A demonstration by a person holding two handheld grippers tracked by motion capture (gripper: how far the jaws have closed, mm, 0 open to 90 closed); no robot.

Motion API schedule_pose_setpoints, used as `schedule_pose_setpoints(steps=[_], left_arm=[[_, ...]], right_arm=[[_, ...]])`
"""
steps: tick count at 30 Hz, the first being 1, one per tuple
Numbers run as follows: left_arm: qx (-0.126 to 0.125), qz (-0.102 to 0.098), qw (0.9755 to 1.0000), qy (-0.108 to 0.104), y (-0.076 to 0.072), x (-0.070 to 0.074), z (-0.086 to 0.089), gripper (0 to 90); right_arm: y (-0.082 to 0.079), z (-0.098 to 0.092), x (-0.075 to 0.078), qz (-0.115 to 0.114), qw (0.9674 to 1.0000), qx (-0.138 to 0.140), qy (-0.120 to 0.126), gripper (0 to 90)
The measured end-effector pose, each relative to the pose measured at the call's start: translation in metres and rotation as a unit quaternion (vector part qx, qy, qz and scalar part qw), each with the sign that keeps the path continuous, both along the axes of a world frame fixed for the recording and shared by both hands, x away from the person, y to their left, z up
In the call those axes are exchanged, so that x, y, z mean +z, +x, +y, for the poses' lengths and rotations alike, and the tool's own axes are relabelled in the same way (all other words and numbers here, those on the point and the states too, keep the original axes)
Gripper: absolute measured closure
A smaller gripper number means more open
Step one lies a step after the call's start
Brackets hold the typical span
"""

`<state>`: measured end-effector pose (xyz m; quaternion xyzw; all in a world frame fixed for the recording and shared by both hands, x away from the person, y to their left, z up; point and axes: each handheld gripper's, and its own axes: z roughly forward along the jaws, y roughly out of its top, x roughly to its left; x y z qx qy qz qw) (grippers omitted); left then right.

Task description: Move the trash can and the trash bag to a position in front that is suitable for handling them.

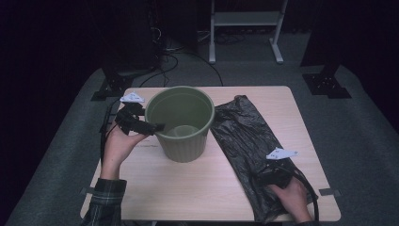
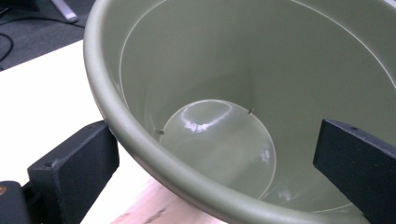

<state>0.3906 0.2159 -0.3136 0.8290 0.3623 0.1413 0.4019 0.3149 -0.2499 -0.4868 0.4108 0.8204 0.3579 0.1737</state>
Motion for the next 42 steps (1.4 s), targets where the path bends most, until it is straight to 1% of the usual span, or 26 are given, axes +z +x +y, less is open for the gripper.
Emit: schedule_pose_setpoints(steps=[1,2,3,4,5,7,9,12,15,16,17,18,23,24,27,32,34,37,38,39,42], left_arm=[[-0.004,-0.002,1.0000,0.000,-0.003,0.000,-0.004,0.0],[-0.004,-0.002,1.0000,0.000,-0.003,0.000,-0.004,0.0],[-0.010,-0.003,0.9999,0.001,-0.006,0.000,-0.007,0.0],[-0.020,-0.002,0.9998,0.004,-0.011,0.000,-0.014,0.0],[-0.020,-0.002,0.9998,0.004,-0.011,0.000,-0.014,0.0],[-0.031,0.002,0.9995,0.005,-0.018,0.000,-0.022,0.0],[-0.043,0.005,0.9990,0.010,-0.023,-0.001,-0.029,0.0],[-0.048,0.002,0.9988,0.008,-0.030,-0.002,-0.035,0.0],[-0.049,0.002,0.9988,0.006,-0.033,-0.002,-0.037,0.0],[-0.050,0.002,0.9987,0.006,-0.035,-0.002,-0.037,0.0],[-0.054,0.003,0.9985,0.000,-0.039,-0.002,-0.038,0.0],[-0.054,0.003,0.9985,0.000,-0.039,-0.002,-0.038,0.0],[-0.065,0.004,0.9979,-0.004,-0.049,-0.001,-0.040,0.0],[-0.065,0.006,0.9978,-0.008,-0.050,-0.001,-0.041,0.0],[-0.073,0.011,0.9973,-0.008,-0.054,-0.002,-0.043,0.0],[-0.077,0.013,0.9969,-0.008,-0.054,-0.002,-0.044,0.0],[-0.074,0.007,0.9973,-0.003,-0.052,-0.001,-0.043,0.0],[-0.070,-0.004,0.9975,-0.011,-0.050,0.005,-0.040,0.0],[-0.070,-0.004,0.9975,-0.011,-0.050,0.005,-0.040,0.0],[-0.066,-0.008,0.9978,-0.010,-0.049,0.009,-0.038,0.0],[-0.063,-0.014,0.9979,-0.012,-0.049,0.014,-0.036,0.0]], right_arm=[[0.000,0.000,0.000,0.000,1.0000,0.000,0.000,10.0],[0.000,0.000,0.000,0.000,1.0000,0.000,0.000,10.0],[0.000,0.000,0.000,0.000,1.0000,0.000,0.000,10.0],[0.000,0.000,0.000,0.000,1.0000,0.000,0.000,10.1],[0.000,0.000,0.000,0.000,1.0000,0.000,0.000,10.1],[0.000,0.000,0.000,0.001,1.0000,0.000,0.000,10.1],[0.000,0.000,0.000,0.001,1.0000,-0.001,0.001,10.0],[0.000,0.000,0.000,0.001,1.0000,0.000,0.000,10.0],[0.000,0.000,0.000,0.001,1.0000,-0.001,0.000,10.1],[0.000,0.000,0.000,0.001,1.0000,-0.001,0.000,10.1],[0.000,0.000,0.000,0.001,1.0000,-0.001,0.000,10.1],[0.000,0.000,0.000,0.001,1.0000,-0.001,0.000,10.1],[0.000,0.000,0.000,0.001,1.0000,-0.001,0.001,10.1],[0.000,0.000,0.000,0.001,1.0000,-0.001,0.000,10.1],[0.000,0.000,0.000,0.000,1.0000,0.000,0.000,10.1],[0.000,0.000,0.000,0.000,1.0000,-0.001,0.000,10.1],[-0.001,0.000,0.000,0.001,1.0000,-0.002,0.000,10.1],[-0.001,0.001,0.000,0.001,1.0000,-0.006,0.000,10.0],[-0.001,0.001,0.000,0.001,1.0000,-0.006,0.000,10.0],[-0.001,0.001,0.000,0.001,1.0000,-0.006,0.000,10.0],[-0.001,0.001,0.000,0.001,1.0000,-0.006,0.000,10.0]])
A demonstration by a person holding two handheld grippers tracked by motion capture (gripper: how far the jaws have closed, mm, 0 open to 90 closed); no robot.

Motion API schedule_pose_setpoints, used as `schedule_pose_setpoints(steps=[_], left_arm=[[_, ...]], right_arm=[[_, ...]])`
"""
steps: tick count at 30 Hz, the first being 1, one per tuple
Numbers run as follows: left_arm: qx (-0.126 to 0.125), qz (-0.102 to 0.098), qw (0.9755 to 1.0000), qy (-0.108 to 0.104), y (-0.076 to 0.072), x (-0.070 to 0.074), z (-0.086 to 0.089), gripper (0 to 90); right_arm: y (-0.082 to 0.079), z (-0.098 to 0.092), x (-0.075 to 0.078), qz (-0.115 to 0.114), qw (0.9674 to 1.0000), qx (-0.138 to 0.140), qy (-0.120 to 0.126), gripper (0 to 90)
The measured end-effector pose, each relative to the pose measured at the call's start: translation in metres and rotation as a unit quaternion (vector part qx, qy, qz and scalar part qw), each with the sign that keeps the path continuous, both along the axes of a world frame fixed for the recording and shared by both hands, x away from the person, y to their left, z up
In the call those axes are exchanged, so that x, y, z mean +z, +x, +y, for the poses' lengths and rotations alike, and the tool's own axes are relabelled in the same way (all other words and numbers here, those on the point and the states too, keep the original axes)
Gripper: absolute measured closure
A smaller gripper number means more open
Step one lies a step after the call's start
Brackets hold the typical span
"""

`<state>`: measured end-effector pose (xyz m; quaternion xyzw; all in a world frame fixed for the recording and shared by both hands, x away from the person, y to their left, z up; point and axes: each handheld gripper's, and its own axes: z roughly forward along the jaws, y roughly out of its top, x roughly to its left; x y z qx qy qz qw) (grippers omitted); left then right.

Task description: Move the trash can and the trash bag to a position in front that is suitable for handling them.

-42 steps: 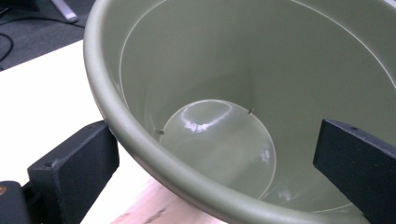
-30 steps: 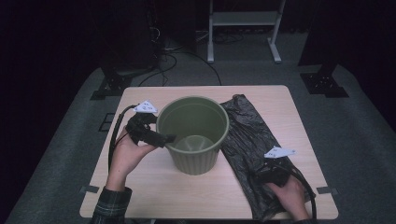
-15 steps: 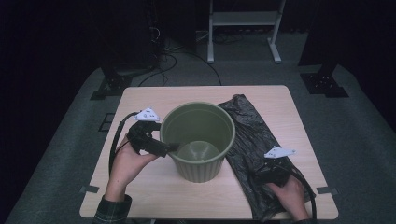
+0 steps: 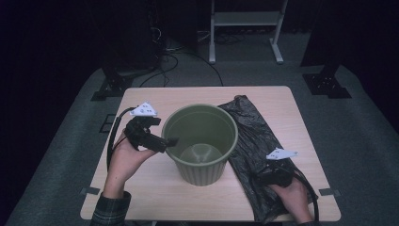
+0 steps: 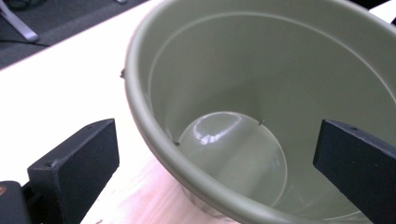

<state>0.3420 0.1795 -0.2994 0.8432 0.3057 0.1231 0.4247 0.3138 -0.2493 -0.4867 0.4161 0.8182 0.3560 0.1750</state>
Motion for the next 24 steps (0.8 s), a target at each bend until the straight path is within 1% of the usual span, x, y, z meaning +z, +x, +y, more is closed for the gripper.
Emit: schedule_pose_setpoints(steps=[3,5,6,8,10,11,12,15,16,17,18,19,20,22,24], left_arm=[[0.003,-0.009,1.0000,-0.002,-0.003,0.006,0.004,0.0],[0.007,-0.012,0.9999,-0.005,-0.006,0.008,0.006,0.0],[0.012,-0.017,0.9998,-0.008,-0.010,0.009,0.011,0.0],[0.013,-0.017,0.9997,-0.011,-0.013,0.009,0.013,0.0],[0.020,-0.021,0.9994,-0.016,-0.019,0.009,0.018,0.0],[0.023,-0.022,0.9994,-0.015,-0.025,0.008,0.023,0.0],[0.023,-0.022,0.9994,-0.015,-0.025,0.008,0.023,0.0],[0.027,-0.023,0.9993,-0.012,-0.033,0.007,0.030,0.0],[0.032,-0.024,0.9991,-0.012,-0.038,0.007,0.035,0.0],[0.032,-0.024,0.9991,-0.012,-0.038,0.007,0.035,0.0],[0.038,-0.024,0.9989,-0.014,-0.042,0.005,0.040,0.0],[0.038,-0.024,0.9989,-0.014,-0.042,0.005,0.040,0.0],[0.041,-0.022,0.9989,-0.011,-0.046,0.001,0.044,0.0],[0.042,-0.022,0.9989,-0.009,-0.047,-0.002,0.045,0.0],[0.044,-0.022,0.9988,-0.005,-0.051,-0.008,0.046,0.0]], right_arm=[[0.000,0.000,0.000,0.000,1.0000,0.000,0.000,10.0],[0.000,0.000,0.000,0.000,1.0000,0.002,0.000,10.0],[0.000,0.000,0.000,0.000,1.0000,0.002,0.000,10.0],[0.000,0.000,0.000,0.000,1.0000,0.002,0.000,10.0],[0.000,-0.001,0.000,0.000,1.0000,0.002,0.000,10.0],[0.000,0.000,0.000,0.000,1.0000,0.002,0.000,10.0],[0.000,0.000,0.000,0.000,1.0000,0.002,0.000,10.0],[0.000,-0.001,0.000,0.000,1.0000,0.002,0.000,10.0],[0.000,-0.001,0.000,0.000,1.0000,0.003,0.000,10.0],[0.000,-0.001,0.000,0.000,1.0000,0.003,0.000,10.0],[0.000,-0.001,0.000,0.000,1.0000,0.003,0.000,10.1],[0.000,-0.001,0.000,0.000,1.0000,0.003,0.000,10.1],[0.000,-0.001,0.000,0.000,1.0000,0.003,0.000,10.1],[0.000,-0.001,0.000,0.000,1.0000,0.003,0.000,10.1],[0.000,-0.001,0.000,0.000,1.0000,0.003,0.000,10.0]])
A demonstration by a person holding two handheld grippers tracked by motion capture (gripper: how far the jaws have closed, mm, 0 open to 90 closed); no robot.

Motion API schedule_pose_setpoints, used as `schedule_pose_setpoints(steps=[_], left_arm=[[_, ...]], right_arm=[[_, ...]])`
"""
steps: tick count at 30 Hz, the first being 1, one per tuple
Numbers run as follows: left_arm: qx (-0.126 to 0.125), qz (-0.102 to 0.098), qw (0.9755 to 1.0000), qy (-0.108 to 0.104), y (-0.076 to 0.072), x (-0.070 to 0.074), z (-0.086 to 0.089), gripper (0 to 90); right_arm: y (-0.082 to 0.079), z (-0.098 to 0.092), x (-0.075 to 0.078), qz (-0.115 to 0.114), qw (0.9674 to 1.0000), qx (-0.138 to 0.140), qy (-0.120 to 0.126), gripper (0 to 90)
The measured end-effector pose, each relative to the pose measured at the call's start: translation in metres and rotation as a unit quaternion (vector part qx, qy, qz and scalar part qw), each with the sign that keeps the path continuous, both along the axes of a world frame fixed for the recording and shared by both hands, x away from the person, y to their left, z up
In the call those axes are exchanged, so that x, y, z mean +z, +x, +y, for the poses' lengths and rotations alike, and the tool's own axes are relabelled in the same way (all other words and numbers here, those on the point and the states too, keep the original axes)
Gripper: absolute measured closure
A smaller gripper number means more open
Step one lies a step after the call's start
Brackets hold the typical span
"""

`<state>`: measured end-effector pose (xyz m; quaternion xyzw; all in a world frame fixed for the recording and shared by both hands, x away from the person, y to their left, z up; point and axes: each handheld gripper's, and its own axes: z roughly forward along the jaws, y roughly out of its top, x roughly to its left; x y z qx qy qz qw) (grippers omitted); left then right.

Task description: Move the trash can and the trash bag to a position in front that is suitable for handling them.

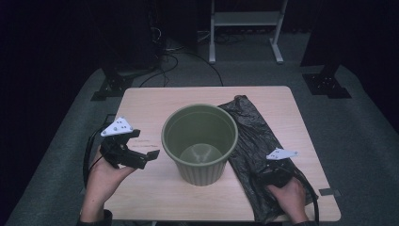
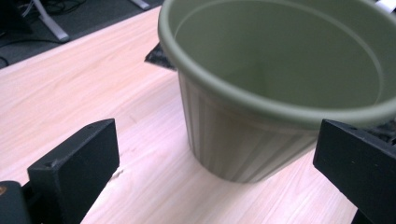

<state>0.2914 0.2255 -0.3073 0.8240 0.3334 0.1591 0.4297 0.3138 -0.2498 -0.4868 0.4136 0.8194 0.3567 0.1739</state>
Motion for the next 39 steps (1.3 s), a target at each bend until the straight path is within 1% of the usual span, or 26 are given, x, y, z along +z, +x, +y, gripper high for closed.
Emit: schedule_pose_setpoints(steps=[2,3,4,5,7,9,11,13,14,15,16,17,20,21,25,28,30,31,33,34,35,38,39], left_arm=[[0.000,0.000,1.0000,-0.001,-0.003,-0.008,0.001,0.0],[0.006,-0.003,1.0000,0.001,-0.005,-0.015,0.001,0.0],[0.006,-0.003,1.0000,0.001,-0.005,-0.015,0.001,0.0],[0.011,-0.004,0.9999,0.004,-0.006,-0.021,0.001,0.0],[0.013,-0.006,0.9999,0.004,-0.007,-0.028,0.001,0.0],[0.019,-0.010,0.9998,0.001,-0.007,-0.036,0.001,0.0],[0.018,-0.009,0.9998,0.000,-0.007,-0.043,0.001,0.0],[0.018,-0.006,0.9998,0.003,-0.006,-0.050,0.000,0.0],[0.017,-0.003,0.9998,0.005,-0.005,-0.059,-0.001,0.0],[0.017,-0.003,0.9998,0.005,-0.005,-0.059,-0.001,0.0],[0.016,-0.005,0.9998,0.007,-0.003,-0.067,-0.001,0.0],[0.016,-0.005,0.9998,0.007,-0.003,-0.067,-0.001,0.0],[0.016,-0.010,0.9998,0.008,-0.001,-0.079,-0.001,0.0],[0.016,-0.011,0.9997,0.012,0.000,-0.084,-0.001,0.0],[0.021,-0.010,0.9996,0.013,0.004,-0.097,0.001,0.0],[0.025,-0.005,0.9995,0.016,0.008,-0.107,0.002,0.0],[0.028,-0.001,0.9994,0.020,0.010,-0.117,-0.001,0.0],[0.028,-0.001,0.9994,0.020,0.010,-0.117,-0.001,0.0],[0.024,0.000,0.9994,0.025,0.012,-0.122,-0.004,0.0],[0.024,0.001,0.9993,0.027,0.014,-0.128,-0.006,0.0],[0.024,0.001,0.9993,0.027,0.014,-0.128,-0.006,0.0],[0.021,0.006,0.9991,0.035,0.016,-0.137,-0.008,0.0],[0.022,0.006,0.9991,0.035,0.016,-0.138,-0.008,0.0]], right_arm=[[0.000,0.000,0.000,0.000,1.0000,0.000,0.000,10.1],[0.000,0.000,0.000,0.000,1.0000,0.000,0.000,10.1],[0.000,0.000,0.000,0.000,1.0000,0.000,0.000,10.1],[0.000,0.000,0.000,0.000,1.0000,0.000,0.000,10.1],[0.000,0.000,0.000,0.000,1.0000,0.000,0.000,10.1],[0.000,0.000,0.000,0.000,1.0000,0.000,0.000,10.1],[0.000,0.000,0.000,0.000,1.0000,0.000,0.000,10.1],[0.000,0.000,0.000,0.000,1.0000,0.001,0.000,10.1],[0.000,0.000,0.000,0.000,1.0000,0.001,0.000,10.1],[0.000,0.000,0.000,0.000,1.0000,0.001,0.000,10.1],[0.000,0.000,0.000,0.000,1.0000,0.001,0.000,10.2],[0.000,0.000,0.000,0.000,1.0000,0.001,0.000,10.2],[0.000,0.000,0.000,0.000,1.0000,0.001,0.000,10.1],[0.000,0.000,0.000,0.000,1.0000,0.001,0.000,10.1],[0.000,0.000,0.000,0.000,1.0000,0.001,0.000,10.2],[0.000,0.000,0.000,0.000,1.0000,0.001,0.000,10.1],[0.000,0.000,0.000,0.000,1.0000,0.001,0.000,10.1],[0.000,0.000,0.000,0.000,1.0000,0.001,0.000,10.1],[0.000,0.000,0.000,0.000,1.0000,0.001,0.000,10.1],[0.000,0.000,0.000,0.000,1.0000,0.001,0.000,10.1],[0.000,0.000,0.000,0.000,1.0000,0.001,0.000,10.1],[0.000,0.000,0.000,0.000,1.0000,0.001,0.000,10.1],[0.000,0.000,0.000,0.000,1.0000,0.001,0.000,10.1]])
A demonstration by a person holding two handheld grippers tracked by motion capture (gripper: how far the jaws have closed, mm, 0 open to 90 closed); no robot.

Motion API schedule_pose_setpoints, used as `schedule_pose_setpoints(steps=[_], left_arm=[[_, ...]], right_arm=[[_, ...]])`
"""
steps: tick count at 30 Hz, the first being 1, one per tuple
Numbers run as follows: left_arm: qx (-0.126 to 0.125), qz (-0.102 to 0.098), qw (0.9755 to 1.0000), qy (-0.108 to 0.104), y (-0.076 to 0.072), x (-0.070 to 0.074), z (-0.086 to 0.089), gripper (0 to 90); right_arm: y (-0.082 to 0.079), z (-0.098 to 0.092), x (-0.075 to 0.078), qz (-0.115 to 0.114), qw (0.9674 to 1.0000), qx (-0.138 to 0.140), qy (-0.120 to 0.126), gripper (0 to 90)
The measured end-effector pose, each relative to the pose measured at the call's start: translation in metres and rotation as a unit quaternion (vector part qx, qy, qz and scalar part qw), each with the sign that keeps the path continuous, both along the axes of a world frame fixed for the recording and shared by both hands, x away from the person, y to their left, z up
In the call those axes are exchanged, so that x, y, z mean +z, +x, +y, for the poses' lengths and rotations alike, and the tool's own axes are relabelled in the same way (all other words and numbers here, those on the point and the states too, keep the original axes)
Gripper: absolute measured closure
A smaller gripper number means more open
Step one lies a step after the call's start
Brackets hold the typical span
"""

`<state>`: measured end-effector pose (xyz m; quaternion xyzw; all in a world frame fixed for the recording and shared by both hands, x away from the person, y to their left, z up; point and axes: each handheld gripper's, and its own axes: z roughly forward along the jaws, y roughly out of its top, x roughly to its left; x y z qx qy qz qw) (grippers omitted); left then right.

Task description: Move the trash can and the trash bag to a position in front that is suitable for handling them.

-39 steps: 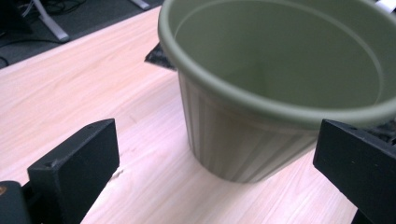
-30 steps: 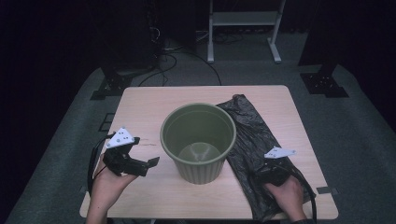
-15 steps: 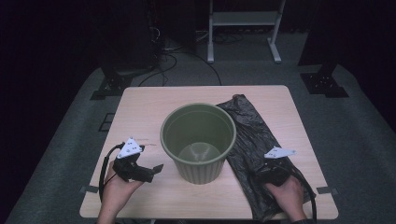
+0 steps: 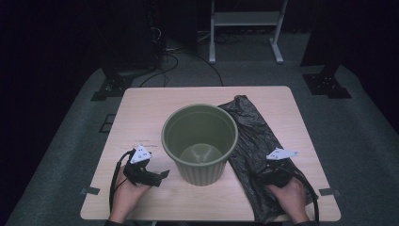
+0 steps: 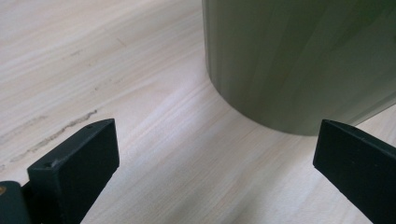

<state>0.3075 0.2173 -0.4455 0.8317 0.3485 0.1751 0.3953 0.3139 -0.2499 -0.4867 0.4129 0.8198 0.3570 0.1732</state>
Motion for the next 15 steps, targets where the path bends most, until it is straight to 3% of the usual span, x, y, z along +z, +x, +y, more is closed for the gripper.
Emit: schedule_pose_setpoints(steps=[8,11,15], left_arm=[[0.001,0.014,0.9998,0.012,0.005,-0.018,0.003,0.0],[-0.002,0.016,0.9993,0.033,0.006,-0.022,0.001,0.0],[-0.004,0.027,0.9987,0.042,0.008,-0.031,0.000,0.0]], right_arm=[[0.000,0.000,0.000,0.000,1.0000,0.000,0.000,10.1],[0.000,0.000,0.000,0.000,1.0000,0.000,0.000,10.1],[0.000,0.000,0.000,0.000,1.0000,0.000,0.000,10.1]])
